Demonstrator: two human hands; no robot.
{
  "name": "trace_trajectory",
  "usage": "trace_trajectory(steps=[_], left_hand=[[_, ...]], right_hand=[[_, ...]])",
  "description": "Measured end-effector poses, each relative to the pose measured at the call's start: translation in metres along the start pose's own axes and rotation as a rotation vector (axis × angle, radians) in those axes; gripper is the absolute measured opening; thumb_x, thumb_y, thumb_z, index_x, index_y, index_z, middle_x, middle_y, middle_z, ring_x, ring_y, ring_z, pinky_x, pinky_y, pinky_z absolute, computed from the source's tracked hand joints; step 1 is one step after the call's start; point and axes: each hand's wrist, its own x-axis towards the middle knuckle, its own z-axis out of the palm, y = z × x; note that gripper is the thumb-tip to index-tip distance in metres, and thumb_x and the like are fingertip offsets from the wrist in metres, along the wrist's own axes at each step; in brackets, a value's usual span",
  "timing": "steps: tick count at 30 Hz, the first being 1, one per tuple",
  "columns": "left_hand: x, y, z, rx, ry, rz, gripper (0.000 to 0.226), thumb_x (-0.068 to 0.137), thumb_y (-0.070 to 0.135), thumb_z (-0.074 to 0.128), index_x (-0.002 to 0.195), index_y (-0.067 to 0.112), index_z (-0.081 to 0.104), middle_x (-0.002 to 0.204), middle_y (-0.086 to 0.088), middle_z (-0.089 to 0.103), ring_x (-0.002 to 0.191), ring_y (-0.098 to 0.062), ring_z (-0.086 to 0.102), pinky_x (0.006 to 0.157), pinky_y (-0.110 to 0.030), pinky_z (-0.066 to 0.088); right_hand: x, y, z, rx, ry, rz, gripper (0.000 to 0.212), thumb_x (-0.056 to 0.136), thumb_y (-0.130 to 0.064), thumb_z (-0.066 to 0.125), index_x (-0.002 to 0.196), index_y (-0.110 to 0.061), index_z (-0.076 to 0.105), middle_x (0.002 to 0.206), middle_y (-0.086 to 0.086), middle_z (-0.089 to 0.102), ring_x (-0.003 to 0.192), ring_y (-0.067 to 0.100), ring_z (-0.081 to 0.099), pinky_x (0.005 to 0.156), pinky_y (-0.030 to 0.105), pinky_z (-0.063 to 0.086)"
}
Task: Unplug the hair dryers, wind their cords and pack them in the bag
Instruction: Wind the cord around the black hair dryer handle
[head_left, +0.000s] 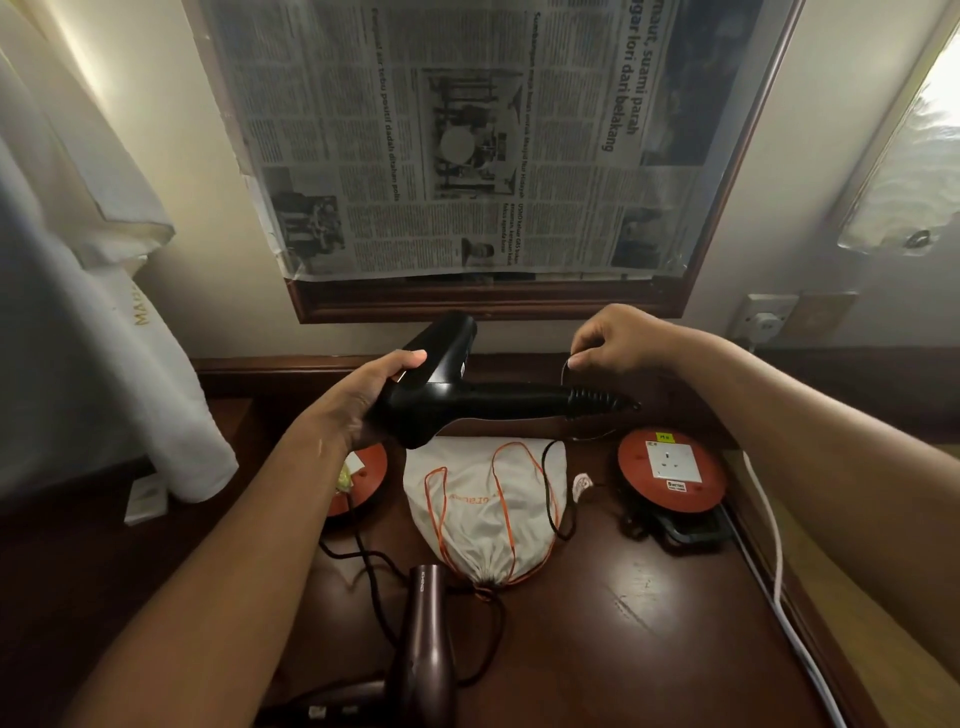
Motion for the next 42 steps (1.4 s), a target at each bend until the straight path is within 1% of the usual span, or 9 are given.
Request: trace_trajectory(steps=[3,9,17,22,25,27,32,37,42], left_hand=[[0.0,0.001,0.002,0.039,0.042,0.015,0.031,0.085,0.036,0.063,0.101,0.009,0.059,0.089,-0.016,0.064,0.08,-0.029,0.062,0.078,-0.036,0.05],[0.005,-0.004,0.005,0.048,0.125,0.055,0.035,0.081,0.039,0.068,0.103,0.012,0.06,0.101,-0.017,0.065,0.097,-0.033,0.062,0.094,-0.046,0.049],[0.005,-0.012,0.009,-0.125,0.233,0.101,0.033,0.078,0.033,0.071,0.102,0.014,0.061,0.108,-0.015,0.066,0.101,-0.034,0.063,0.094,-0.048,0.05],[0.009,-0.015,0.013,-0.2,0.275,0.142,0.032,0.078,0.03,0.072,0.103,0.013,0.061,0.109,-0.015,0.065,0.101,-0.033,0.063,0.096,-0.048,0.05],[0.009,-0.016,0.016,-0.232,0.284,0.142,0.036,0.076,0.032,0.073,0.105,0.013,0.061,0.111,-0.015,0.065,0.101,-0.033,0.063,0.095,-0.049,0.05],[0.01,-0.018,0.018,-0.246,0.291,0.14,0.039,0.076,0.032,0.073,0.107,0.013,0.061,0.112,-0.016,0.065,0.102,-0.034,0.063,0.095,-0.049,0.05],[0.007,-0.018,0.019,-0.311,0.259,0.132,0.045,0.08,0.035,0.07,0.118,0.014,0.056,0.113,-0.016,0.062,0.102,-0.035,0.062,0.085,-0.046,0.054],[0.002,-0.014,0.02,-0.337,0.233,0.124,0.044,0.084,0.035,0.065,0.12,0.013,0.055,0.106,-0.013,0.061,0.092,-0.029,0.062,0.067,-0.039,0.052],[0.0,-0.016,0.016,-0.383,0.16,0.087,0.039,0.083,0.034,0.064,0.115,0.012,0.058,0.097,-0.012,0.064,0.087,-0.028,0.063,0.07,-0.039,0.052]], right_hand=[[0.0,-0.003,0.001,-0.114,0.063,-0.024,0.018,0.088,-0.025,0.066,0.096,-0.011,0.075,0.089,0.001,0.07,0.084,0.012,0.06,0.075,0.022,0.042],[-0.005,-0.018,0.005,-0.206,0.134,-0.038,0.019,0.088,-0.028,0.066,0.098,-0.015,0.076,0.094,0.001,0.072,0.086,0.014,0.062,0.082,0.034,0.054],[-0.023,-0.034,0.035,-0.221,0.196,0.057,0.019,0.095,-0.024,0.046,0.091,-0.015,0.062,0.088,0.004,0.061,0.085,0.026,0.061,0.067,0.032,0.045],[-0.035,-0.044,0.061,-0.087,0.281,0.099,0.037,0.095,-0.011,0.04,0.13,-0.002,0.049,0.122,0.015,0.057,0.112,0.032,0.054,0.09,0.035,0.044],[-0.037,-0.042,0.079,-0.024,0.44,0.083,0.02,0.095,-0.007,0.043,0.109,-0.003,0.058,0.099,0.011,0.062,0.094,0.029,0.06,0.074,0.029,0.042],[-0.036,-0.041,0.085,0.097,0.523,0.121,0.014,0.095,-0.01,0.048,0.084,-0.006,0.055,0.075,0.004,0.058,0.072,0.023,0.059,0.059,0.031,0.041],[-0.04,-0.047,0.09,0.639,0.486,0.301,0.031,0.095,-0.03,0.056,0.073,-0.008,0.061,0.058,0.002,0.059,0.038,0.003,0.049,0.04,0.018,0.04],[-0.044,-0.041,0.094,1.267,0.243,0.322,0.033,0.102,-0.028,0.041,0.089,-0.003,0.059,0.057,0.001,0.044,0.042,0.01,0.031,0.039,0.022,0.025],[-0.044,-0.028,0.106,1.578,0.14,0.232,0.025,0.101,-0.008,0.034,0.098,0.0,0.059,0.068,0.004,0.046,0.052,0.011,0.039,0.046,0.021,0.034]])
